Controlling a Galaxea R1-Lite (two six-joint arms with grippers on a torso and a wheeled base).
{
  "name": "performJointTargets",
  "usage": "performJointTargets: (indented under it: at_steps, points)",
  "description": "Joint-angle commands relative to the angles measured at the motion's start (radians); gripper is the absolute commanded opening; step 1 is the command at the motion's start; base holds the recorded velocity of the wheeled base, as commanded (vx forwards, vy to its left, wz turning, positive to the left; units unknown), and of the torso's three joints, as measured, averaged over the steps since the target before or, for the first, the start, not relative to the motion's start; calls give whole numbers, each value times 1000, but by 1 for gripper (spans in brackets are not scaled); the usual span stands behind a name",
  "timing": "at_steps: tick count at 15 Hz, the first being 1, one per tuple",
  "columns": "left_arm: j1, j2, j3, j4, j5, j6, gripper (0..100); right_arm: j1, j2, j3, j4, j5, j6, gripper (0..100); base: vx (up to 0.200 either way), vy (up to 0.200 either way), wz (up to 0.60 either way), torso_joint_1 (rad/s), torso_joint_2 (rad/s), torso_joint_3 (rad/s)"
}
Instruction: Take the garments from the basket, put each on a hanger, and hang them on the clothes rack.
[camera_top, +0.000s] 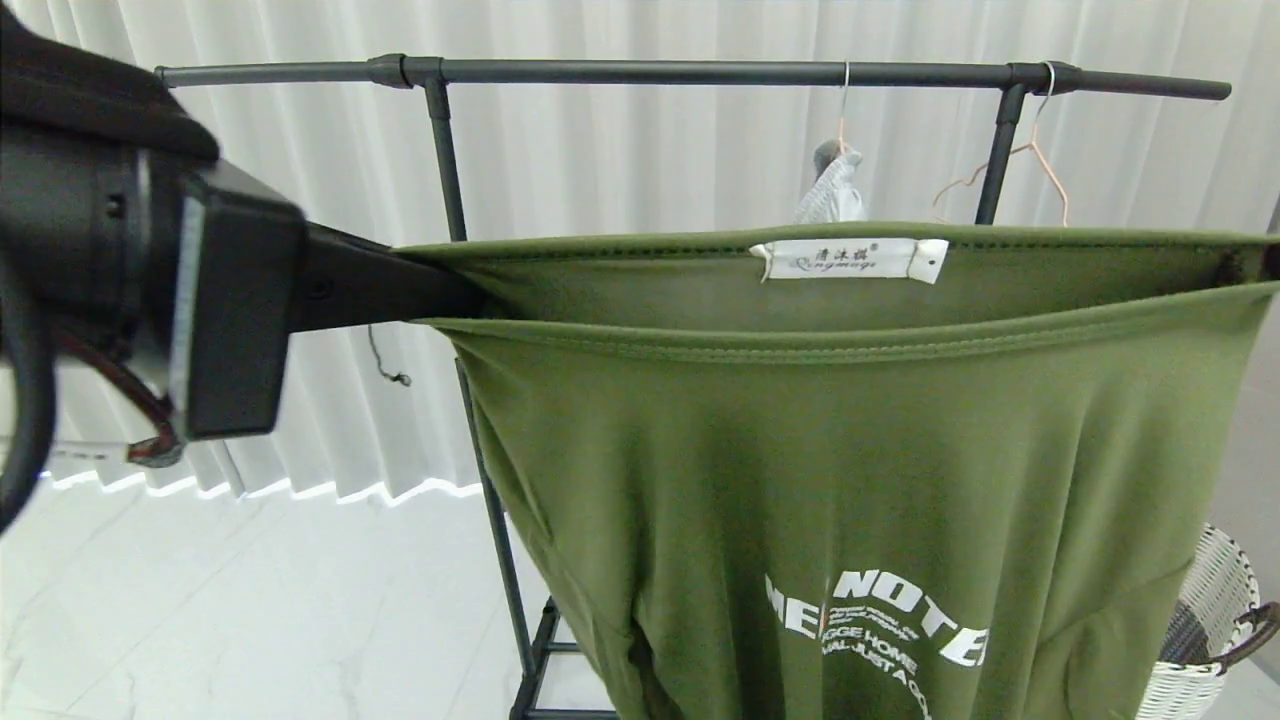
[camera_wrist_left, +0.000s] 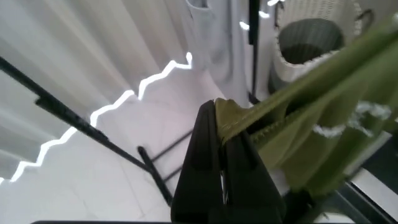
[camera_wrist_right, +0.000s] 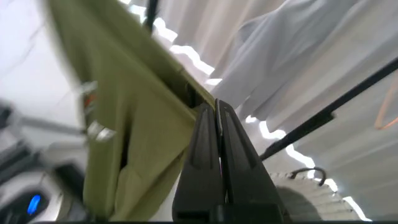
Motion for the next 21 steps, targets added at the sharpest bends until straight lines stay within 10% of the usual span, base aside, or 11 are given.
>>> performJointTargets:
  at_steps: [1,6,21]
  points:
    - [-41,-85,32,3,-46,-11,0,-16,81,3,-98,-1,2,0,0,0,0,0,0,0]
    - [-194,-177,57,3,-252,-12,0,53,234,6,-441,6,-4,0,0,0,0,0,0,0]
    - [-94,-120,35,0,-183,-8,0,1,129,12,-233,-44,9,0,0,0,0,0,0,0]
